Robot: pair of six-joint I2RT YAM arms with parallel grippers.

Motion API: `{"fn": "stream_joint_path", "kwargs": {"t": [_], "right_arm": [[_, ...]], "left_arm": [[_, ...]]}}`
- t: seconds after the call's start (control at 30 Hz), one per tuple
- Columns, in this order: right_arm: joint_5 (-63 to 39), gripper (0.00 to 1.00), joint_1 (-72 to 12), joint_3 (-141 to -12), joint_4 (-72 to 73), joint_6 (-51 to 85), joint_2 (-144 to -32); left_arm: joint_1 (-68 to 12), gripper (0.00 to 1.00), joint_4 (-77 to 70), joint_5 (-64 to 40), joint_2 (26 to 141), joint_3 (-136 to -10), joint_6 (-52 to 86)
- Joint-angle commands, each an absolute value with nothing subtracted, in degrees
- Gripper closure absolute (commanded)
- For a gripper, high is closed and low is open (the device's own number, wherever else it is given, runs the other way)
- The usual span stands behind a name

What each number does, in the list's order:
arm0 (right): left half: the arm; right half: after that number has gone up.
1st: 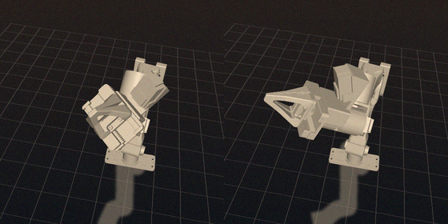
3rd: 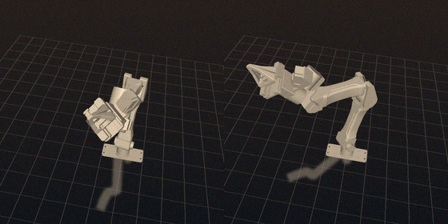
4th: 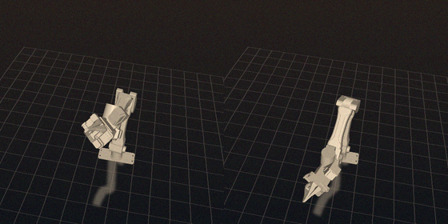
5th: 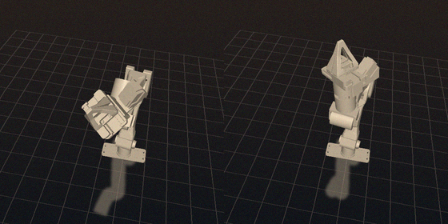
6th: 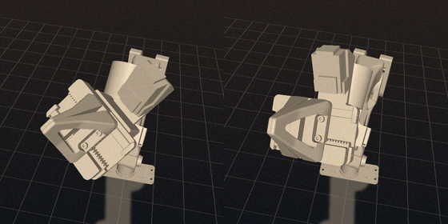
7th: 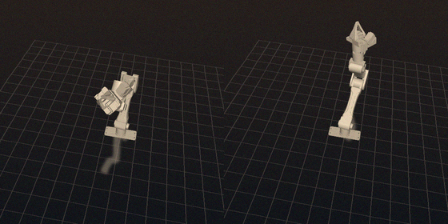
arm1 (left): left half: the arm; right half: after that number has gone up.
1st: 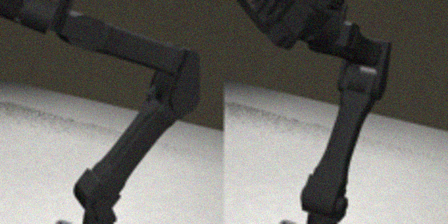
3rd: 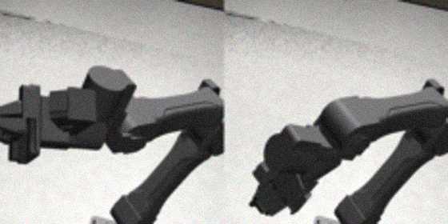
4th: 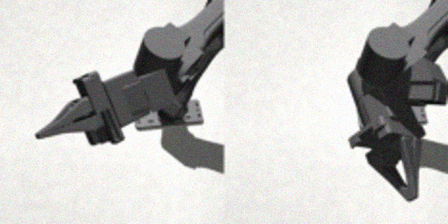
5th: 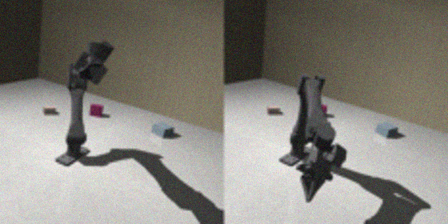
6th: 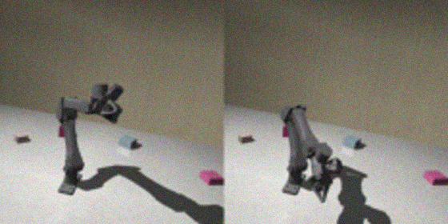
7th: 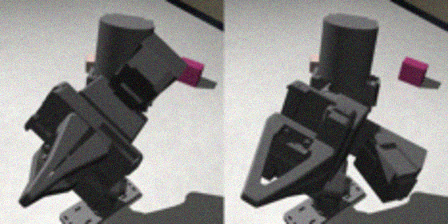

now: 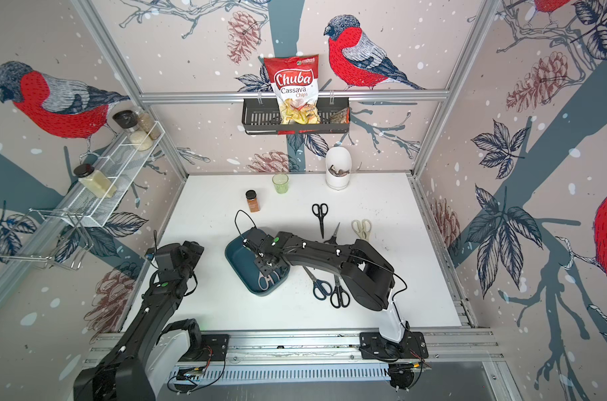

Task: Put the scissors into the storage box
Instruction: Place the scissors in the storage box, then pick up the scissors from the center of the board.

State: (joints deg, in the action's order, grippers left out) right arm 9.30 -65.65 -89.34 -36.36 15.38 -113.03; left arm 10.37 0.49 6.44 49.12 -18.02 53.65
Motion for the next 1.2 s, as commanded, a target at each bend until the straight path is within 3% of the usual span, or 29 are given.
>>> {"fn": "stream_joint_path", "kwargs": {"t": [0.0, 0.2, 0.4, 0.73, 0.97, 1.17], "right_arm": [[10.9, 0.59, -64.8, -89.9, -35.2, 16.8, -110.6], [8.5, 0.56, -57.3, -86.6, -29.0, 23.1, -104.1], [-4.4, 0.54, -43.2, -73.1, -17.2, 32.7, -95.6], [-7.1, 0.54, -30.0, -54.9, -15.0, 34.6, -85.6], [-4.1, 0.56, -31.9, -48.2, -22.5, 31.1, -81.2], [1.3, 0.57, -42.0, -46.2, -29.5, 31.2, -80.4]], "left_arm": [[10.5, 0.05, 0.5, 5.5, 48.6, -18.5, 52.7], [10.5, 0.05, 0.1, -0.2, 50.1, -21.6, 49.7], [9.1, 0.05, 2.4, -6.2, 56.7, -28.9, 44.1], [-6.3, 0.05, 5.8, -3.4, 67.1, -39.8, 38.7], [-12.2, 0.05, 5.2, -1.1, 70.3, -43.1, 39.4], [-14.0, 0.05, 4.6, -0.7, 71.8, -43.7, 40.0]]}}
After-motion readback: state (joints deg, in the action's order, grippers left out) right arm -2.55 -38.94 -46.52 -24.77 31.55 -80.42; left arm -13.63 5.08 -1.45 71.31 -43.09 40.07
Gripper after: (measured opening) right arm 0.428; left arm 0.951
